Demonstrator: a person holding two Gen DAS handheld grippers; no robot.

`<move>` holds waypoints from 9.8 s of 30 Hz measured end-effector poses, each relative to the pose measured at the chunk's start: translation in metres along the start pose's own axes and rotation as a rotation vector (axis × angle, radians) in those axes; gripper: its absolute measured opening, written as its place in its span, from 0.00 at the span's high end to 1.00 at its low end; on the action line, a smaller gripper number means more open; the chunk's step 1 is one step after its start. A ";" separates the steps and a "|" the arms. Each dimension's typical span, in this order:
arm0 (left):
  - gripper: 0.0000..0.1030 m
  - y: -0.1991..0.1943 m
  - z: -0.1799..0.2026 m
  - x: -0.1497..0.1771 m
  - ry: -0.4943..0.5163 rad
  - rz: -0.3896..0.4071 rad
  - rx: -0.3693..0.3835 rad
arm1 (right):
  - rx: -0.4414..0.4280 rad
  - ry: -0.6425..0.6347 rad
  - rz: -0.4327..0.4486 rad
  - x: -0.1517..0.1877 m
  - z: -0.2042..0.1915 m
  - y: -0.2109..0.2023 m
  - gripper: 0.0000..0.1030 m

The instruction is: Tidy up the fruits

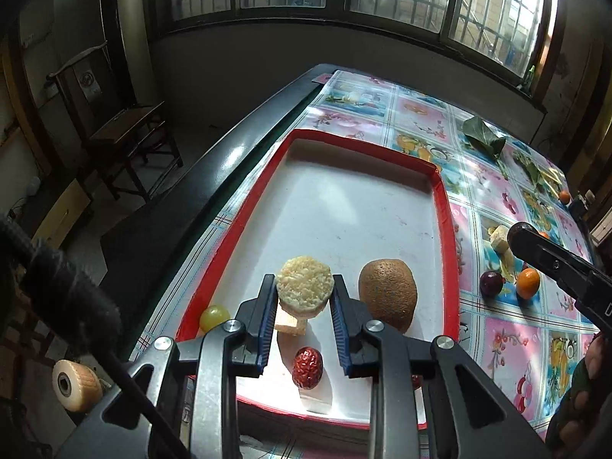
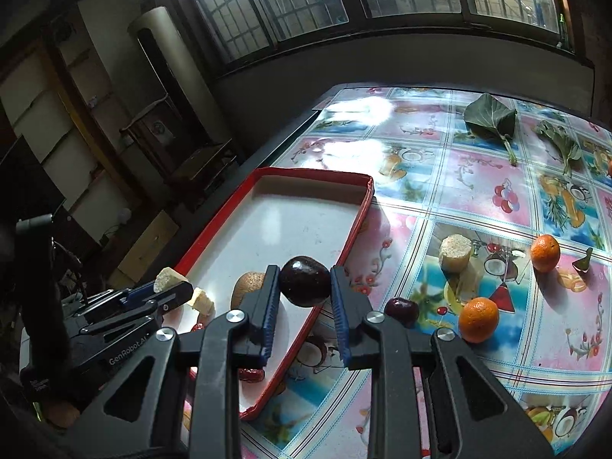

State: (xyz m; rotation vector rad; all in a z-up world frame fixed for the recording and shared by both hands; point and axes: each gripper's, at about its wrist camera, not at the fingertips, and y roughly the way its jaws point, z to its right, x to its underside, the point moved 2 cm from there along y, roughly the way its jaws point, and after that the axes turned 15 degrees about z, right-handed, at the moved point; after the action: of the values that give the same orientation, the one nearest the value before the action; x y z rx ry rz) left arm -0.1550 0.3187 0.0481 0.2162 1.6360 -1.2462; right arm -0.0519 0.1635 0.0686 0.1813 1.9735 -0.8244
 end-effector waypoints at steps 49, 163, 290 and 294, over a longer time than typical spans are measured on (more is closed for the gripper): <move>0.55 0.035 0.019 -0.004 -0.028 -0.086 -0.006 | 0.003 -0.020 -0.126 0.013 -0.002 0.072 0.62; 0.71 0.019 0.112 0.015 0.132 -0.059 0.122 | 0.183 0.082 0.008 0.014 0.078 -0.053 0.63; 0.35 0.041 0.203 0.018 0.167 -0.184 0.207 | 0.378 0.235 -0.009 0.034 0.229 -0.082 0.53; 0.35 0.053 0.213 0.016 0.180 -0.180 0.207 | 0.374 0.230 0.002 0.025 0.233 -0.077 0.53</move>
State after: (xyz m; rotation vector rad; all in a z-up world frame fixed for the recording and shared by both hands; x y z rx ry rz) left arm 0.0003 0.1660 0.0159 0.3228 1.7077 -1.5746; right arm 0.0688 -0.0432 0.0109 0.5166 2.0117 -1.2116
